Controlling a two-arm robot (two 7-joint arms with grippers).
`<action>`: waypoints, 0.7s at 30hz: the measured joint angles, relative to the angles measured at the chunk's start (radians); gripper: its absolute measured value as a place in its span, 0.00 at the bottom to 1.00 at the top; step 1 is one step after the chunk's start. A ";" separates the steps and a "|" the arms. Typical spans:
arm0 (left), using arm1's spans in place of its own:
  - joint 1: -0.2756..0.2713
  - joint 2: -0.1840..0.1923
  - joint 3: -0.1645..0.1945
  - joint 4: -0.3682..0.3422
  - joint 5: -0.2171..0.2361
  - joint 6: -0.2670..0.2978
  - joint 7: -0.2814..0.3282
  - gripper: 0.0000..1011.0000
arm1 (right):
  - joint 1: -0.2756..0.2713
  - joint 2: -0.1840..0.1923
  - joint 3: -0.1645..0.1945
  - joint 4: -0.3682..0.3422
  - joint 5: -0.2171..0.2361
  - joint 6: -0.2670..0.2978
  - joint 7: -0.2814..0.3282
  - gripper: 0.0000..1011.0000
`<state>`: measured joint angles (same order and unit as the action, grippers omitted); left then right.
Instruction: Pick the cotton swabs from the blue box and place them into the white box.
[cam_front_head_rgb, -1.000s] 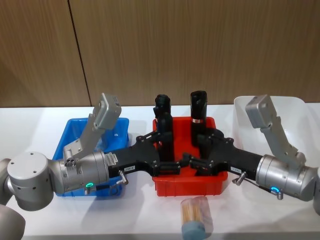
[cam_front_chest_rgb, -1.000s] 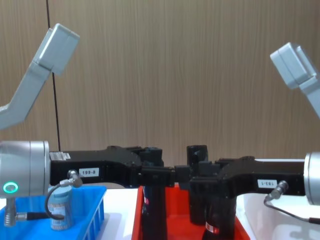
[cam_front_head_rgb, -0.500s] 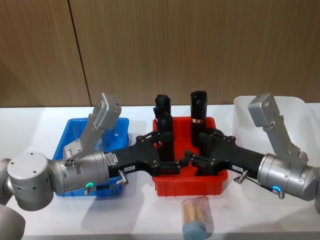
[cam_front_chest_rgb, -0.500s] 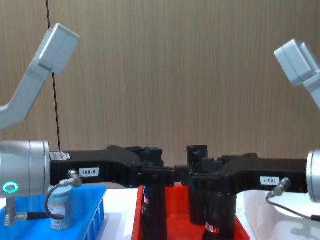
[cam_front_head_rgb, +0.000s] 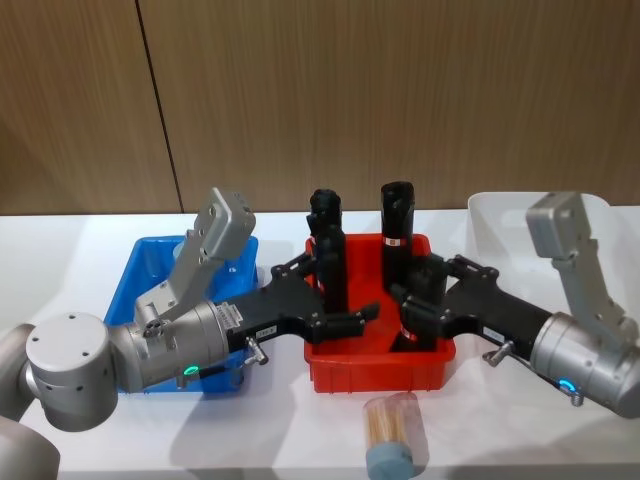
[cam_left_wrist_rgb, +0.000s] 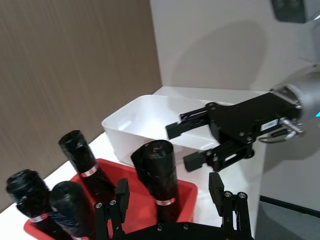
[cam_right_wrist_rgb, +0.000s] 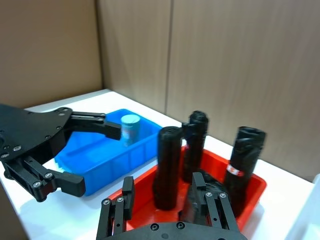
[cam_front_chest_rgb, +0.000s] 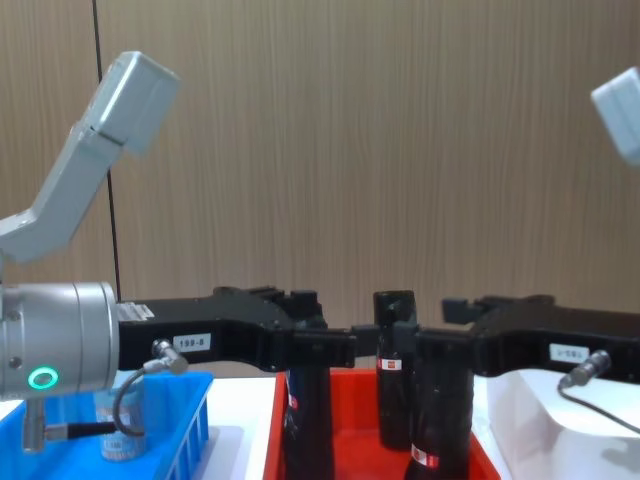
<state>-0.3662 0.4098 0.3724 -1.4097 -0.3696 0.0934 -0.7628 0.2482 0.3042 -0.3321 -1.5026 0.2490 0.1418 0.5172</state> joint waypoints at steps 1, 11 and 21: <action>0.004 -0.001 0.002 -0.006 0.004 -0.003 0.020 0.99 | -0.006 0.001 0.003 -0.006 0.001 -0.003 -0.010 0.71; 0.027 -0.006 0.017 -0.044 0.036 -0.016 0.153 0.99 | -0.082 0.011 0.034 -0.083 0.013 -0.034 -0.141 0.89; 0.049 -0.011 0.031 -0.082 0.064 -0.030 0.283 0.99 | -0.163 0.021 0.066 -0.164 0.024 -0.066 -0.279 0.99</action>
<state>-0.3170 0.3991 0.4037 -1.4915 -0.3053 0.0636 -0.4799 0.0852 0.3254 -0.2658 -1.6669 0.2732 0.0753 0.2384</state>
